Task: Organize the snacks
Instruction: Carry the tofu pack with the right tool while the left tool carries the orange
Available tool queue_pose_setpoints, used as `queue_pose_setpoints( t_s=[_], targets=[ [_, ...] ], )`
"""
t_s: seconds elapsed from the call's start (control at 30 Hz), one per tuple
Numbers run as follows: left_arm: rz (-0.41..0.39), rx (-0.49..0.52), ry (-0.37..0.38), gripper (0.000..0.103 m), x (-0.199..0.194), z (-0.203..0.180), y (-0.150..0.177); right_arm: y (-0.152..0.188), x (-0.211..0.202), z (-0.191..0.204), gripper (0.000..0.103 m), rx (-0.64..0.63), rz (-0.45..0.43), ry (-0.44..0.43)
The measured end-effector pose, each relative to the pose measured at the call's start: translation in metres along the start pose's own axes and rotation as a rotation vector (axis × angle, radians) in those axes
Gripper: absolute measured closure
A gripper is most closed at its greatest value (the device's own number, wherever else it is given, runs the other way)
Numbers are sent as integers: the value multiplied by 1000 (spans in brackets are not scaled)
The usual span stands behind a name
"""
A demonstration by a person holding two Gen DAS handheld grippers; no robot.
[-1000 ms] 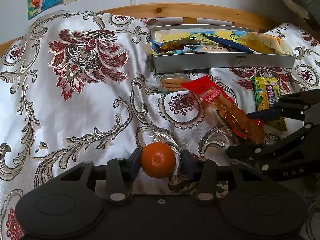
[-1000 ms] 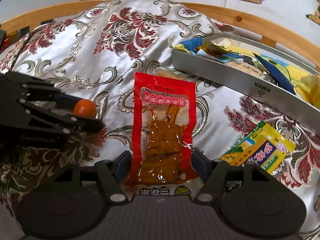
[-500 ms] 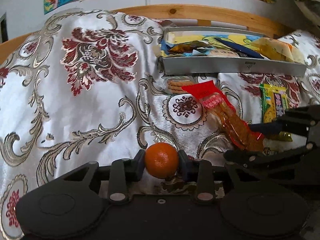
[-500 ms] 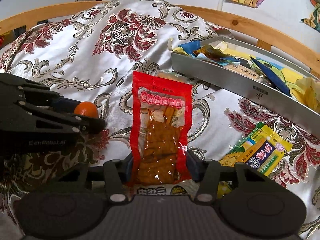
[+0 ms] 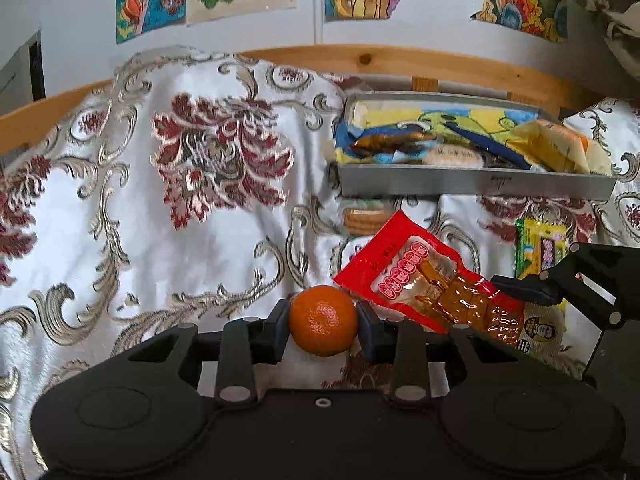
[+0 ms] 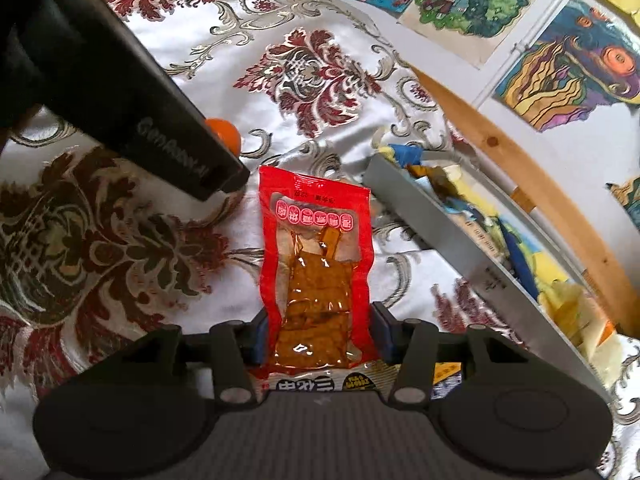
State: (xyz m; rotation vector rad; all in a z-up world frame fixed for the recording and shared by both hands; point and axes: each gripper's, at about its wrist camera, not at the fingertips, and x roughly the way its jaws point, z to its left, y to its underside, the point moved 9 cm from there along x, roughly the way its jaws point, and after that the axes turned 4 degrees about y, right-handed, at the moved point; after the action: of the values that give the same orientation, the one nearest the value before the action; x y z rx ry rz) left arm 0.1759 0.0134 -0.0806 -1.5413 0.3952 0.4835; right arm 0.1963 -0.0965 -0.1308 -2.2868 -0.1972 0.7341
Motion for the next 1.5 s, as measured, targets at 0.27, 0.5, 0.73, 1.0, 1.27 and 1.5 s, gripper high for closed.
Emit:
queue_pose_setpoints(
  t_s=[0.27, 0.5, 0.73, 1.0, 1.27, 1.5],
  targets=[
    [-60, 38, -4, 66, -12, -15, -30, -3, -10, -29, 50, 52, -22, 83],
    [-100, 34, -1, 66, -9, -27, -60, -11, -18, -61, 49, 103, -72, 187],
    [-147, 22, -12, 66, 3, -35, -105, -16, -14, -92, 49, 181, -112, 266],
    [-177, 10, -16, 66, 28, -49, -158, -17, -5, -142, 49, 270, -154, 364],
    [-156, -75, -11, 66, 78, -71, -192, -14, 25, -200, 49, 408, -170, 487],
    [-131, -74, -22, 66, 120, -82, -200, -13, 55, -213, 49, 479, -190, 466]
  ],
)
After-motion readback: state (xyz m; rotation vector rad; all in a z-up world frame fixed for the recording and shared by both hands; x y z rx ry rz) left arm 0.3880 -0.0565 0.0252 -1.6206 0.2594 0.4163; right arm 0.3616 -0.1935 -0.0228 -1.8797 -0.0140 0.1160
